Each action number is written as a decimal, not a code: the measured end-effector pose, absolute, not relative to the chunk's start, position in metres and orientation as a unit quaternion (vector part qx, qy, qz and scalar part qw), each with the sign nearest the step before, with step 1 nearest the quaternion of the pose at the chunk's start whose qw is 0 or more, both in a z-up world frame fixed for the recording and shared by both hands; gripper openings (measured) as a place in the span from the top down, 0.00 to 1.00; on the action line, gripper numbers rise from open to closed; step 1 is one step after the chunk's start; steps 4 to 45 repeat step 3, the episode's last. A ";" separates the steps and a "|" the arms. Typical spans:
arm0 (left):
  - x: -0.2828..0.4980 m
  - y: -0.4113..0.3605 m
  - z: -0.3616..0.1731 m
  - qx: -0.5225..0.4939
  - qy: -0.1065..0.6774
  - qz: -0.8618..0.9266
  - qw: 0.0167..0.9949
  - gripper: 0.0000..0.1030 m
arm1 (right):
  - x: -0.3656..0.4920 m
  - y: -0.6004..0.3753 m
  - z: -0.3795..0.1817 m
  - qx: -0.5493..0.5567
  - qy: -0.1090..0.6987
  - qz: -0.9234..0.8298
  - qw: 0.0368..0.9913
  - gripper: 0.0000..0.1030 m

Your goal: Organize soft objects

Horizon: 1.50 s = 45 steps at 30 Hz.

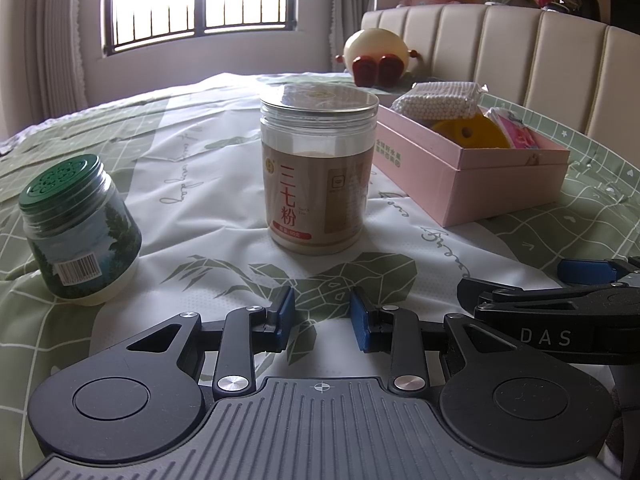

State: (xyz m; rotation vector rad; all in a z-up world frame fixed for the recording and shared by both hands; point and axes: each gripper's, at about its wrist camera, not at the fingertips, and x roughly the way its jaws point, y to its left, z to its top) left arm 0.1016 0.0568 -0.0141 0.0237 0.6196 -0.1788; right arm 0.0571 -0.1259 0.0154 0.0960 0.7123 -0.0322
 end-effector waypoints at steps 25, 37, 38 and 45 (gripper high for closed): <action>0.102 0.057 -0.014 0.012 0.305 -0.087 0.948 0.67 | 0.057 -0.126 0.015 0.047 0.349 -0.016 0.936 0.00; 0.102 0.057 -0.014 0.012 0.305 -0.087 0.948 0.67 | 0.057 -0.126 0.015 0.047 0.349 -0.016 0.936 0.00; 0.102 0.057 -0.014 0.012 0.305 -0.087 0.948 0.67 | 0.057 -0.126 0.015 0.047 0.349 -0.016 0.936 0.00; 0.102 0.057 -0.014 0.012 0.305 -0.087 0.948 0.67 | 0.057 -0.126 0.015 0.047 0.349 -0.016 0.936 0.00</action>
